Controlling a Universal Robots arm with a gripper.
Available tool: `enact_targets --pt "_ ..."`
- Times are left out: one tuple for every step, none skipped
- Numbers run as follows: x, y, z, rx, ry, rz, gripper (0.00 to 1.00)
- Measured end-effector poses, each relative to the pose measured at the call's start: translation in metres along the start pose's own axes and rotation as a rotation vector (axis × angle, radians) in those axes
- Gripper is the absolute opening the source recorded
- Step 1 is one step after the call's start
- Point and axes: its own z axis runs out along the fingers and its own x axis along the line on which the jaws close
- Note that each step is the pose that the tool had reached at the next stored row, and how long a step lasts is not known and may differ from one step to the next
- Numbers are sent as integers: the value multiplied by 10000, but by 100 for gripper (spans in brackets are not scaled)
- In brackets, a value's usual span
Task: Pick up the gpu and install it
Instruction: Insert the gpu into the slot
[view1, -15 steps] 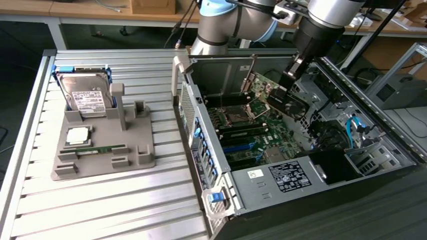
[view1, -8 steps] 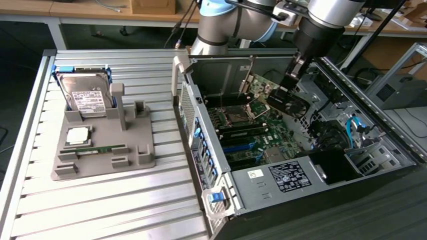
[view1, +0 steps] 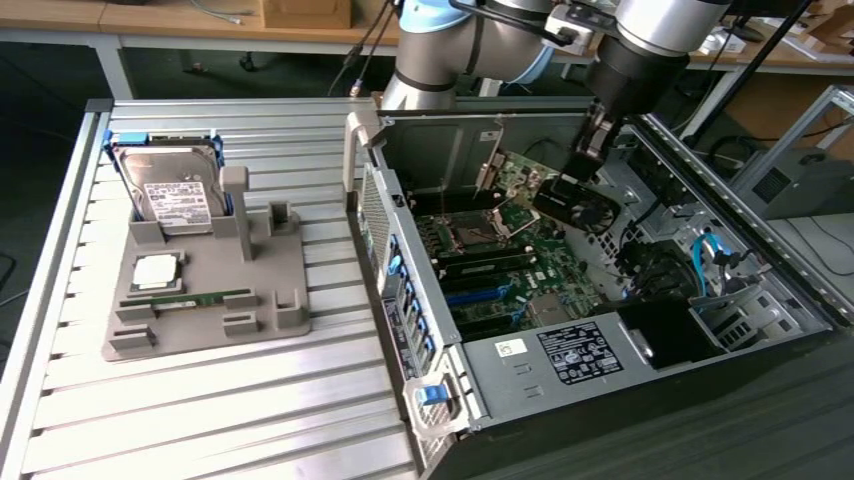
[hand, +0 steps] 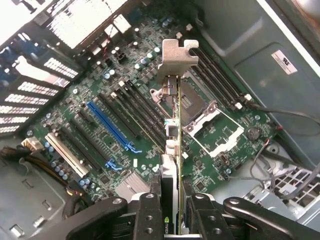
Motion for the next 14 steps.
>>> enact_targets --pt "0 0 0 -3 4 -114 27" --pt "0 0 0 -5 7 -208 27" --pt "0 0 0 -9 10 -328 27" --pt "0 0 0 -11 13 -434 27" --pt "0 0 0 -14 17 -525 27" --pt "0 0 0 -17 21 -647 27" --pt "0 0 1 -20 24 -752 27" --pt "0 0 1 -22 28 -862 27" --pt "0 0 1 -25 31 -980 27" --pt "0 0 1 -28 35 -1093 27" --pt "0 0 2 -31 39 -1212 27" --pt "0 0 2 -34 42 -1313 27" --pt "0 0 3 -37 46 -1436 27" --pt "0 0 3 -39 49 -1528 27"
